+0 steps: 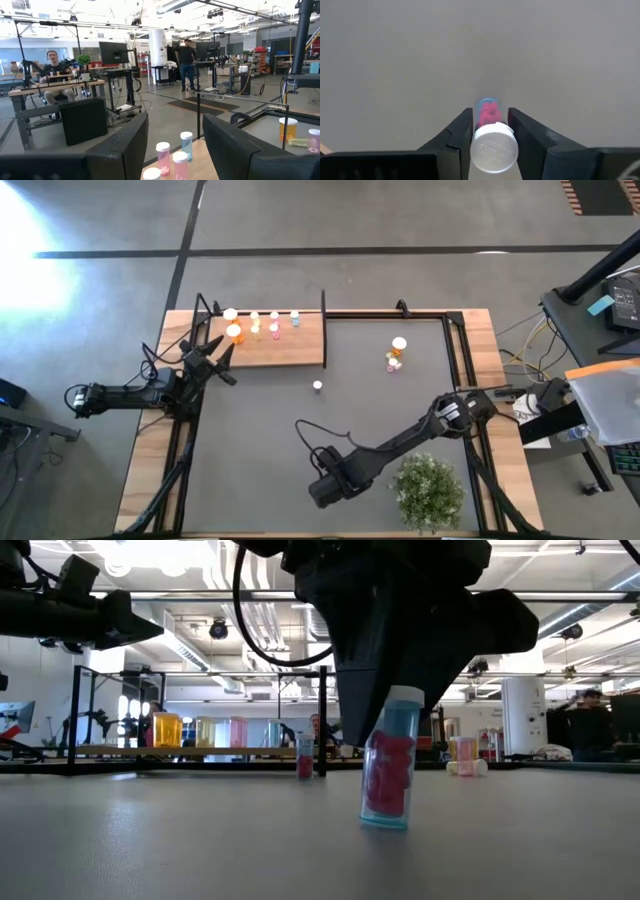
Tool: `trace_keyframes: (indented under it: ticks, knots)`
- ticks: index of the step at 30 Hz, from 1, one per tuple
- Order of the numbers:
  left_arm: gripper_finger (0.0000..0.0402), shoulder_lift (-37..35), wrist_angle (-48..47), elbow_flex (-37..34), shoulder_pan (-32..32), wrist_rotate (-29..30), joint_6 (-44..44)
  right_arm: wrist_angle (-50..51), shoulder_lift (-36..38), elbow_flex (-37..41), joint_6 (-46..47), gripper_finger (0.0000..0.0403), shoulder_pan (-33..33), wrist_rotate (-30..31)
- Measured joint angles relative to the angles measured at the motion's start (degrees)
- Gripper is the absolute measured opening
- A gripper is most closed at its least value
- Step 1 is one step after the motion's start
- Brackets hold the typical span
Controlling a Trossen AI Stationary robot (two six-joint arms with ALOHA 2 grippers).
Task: Pick and place medicine bottles onto shelf by color
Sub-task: Move the bottom blue pill bottle to the middle of the table
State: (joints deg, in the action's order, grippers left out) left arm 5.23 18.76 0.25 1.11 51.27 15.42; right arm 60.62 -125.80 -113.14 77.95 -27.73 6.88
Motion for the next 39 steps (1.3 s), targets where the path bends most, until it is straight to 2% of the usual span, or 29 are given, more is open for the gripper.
trace_keyframes:
  ticks: [4,11,27,33,39]
  knots:
    - [0.0173,0.0,0.0,0.0,0.0,0.0,0.0,-0.1,0.0,0.0,-0.5,0.0112,0.5,0.2]
    - [0.0173,0.0,0.0,0.0,0.0,0.0,0.0,0.5,0.0,-0.5,-4.1,0.0099,4.7,0.6]
    - [0.0173,0.0,0.0,0.0,0.0,0.0,0.0,-0.1,0.0,-3.8,-24.7,0.0101,22.6,-0.4]
    - [0.0173,0.0,0.0,0.0,0.0,0.0,0.0,-0.6,0.0,-3.7,-33.7,0.0101,25.3,-0.6]
    - [0.0173,0.0,0.0,0.0,0.0,0.0,0.0,-1.5,0.0,-2.5,-35.7,0.0103,26.4,1.8]
